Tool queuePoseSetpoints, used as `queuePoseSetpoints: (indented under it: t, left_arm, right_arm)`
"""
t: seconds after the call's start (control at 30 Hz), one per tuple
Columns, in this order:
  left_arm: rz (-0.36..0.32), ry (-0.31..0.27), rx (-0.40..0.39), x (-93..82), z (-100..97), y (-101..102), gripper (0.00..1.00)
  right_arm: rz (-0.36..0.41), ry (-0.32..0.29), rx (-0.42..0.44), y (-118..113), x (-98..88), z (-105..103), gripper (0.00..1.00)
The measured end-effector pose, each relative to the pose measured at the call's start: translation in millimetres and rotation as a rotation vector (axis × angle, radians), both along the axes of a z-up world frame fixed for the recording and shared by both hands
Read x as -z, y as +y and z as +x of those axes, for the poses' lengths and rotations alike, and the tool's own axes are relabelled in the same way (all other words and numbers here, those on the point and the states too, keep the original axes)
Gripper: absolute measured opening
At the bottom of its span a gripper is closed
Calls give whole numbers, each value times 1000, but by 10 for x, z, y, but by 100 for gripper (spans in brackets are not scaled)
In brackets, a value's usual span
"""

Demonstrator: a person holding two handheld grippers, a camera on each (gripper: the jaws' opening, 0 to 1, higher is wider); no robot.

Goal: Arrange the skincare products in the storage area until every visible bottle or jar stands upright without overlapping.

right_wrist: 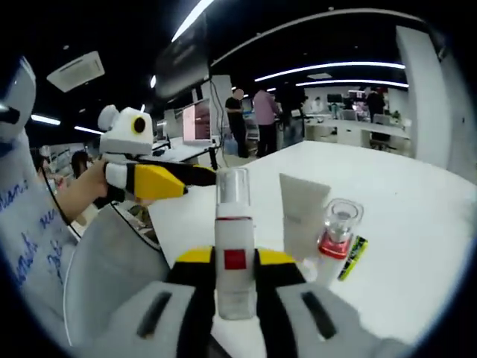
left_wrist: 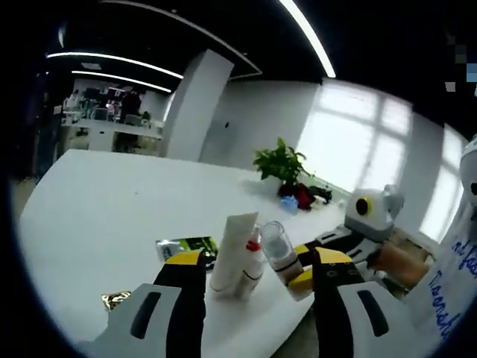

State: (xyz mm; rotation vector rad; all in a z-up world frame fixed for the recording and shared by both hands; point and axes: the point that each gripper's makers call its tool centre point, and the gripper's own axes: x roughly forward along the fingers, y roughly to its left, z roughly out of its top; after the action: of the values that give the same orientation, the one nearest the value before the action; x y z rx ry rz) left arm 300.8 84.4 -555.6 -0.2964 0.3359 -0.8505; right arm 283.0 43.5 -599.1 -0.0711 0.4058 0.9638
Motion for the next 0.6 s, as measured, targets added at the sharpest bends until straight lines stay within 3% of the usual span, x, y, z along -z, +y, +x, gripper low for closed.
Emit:
queuePoseSetpoints:
  t: [0.1, 0.37, 0.6]
  left_arm:
    - [-17, 12, 1, 10, -2, -46, 52]
    - [-169, 120, -69, -3, 95, -80, 44]
    - [-170, 166, -82, 103, 144, -60, 27]
  right_arm:
    - [-4, -1, -13, 69, 6, -16, 19]
    - [-6, -8, -33, 185, -3, -13, 19]
    - [3, -13, -28, 229, -28, 35, 19]
